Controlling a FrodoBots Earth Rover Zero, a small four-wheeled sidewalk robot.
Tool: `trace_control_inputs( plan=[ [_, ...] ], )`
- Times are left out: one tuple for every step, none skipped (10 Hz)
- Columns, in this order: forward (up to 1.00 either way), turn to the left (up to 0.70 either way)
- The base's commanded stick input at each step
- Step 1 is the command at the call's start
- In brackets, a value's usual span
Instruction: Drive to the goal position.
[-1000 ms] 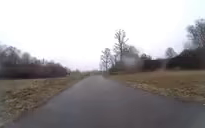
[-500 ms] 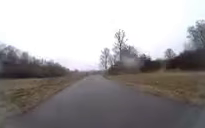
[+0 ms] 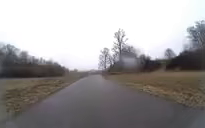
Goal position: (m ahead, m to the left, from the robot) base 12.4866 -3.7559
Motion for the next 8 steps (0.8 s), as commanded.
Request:
trace_control_inputs(
  plan=[
    [0.7,0.0],
    [0.7,0.0],
    [0.7,0.0],
    [0.7,0.0],
    [0.7,0.0],
    [0.7,0.0],
    [0.7,0.0],
    [0.7,0.0]
  ],
)
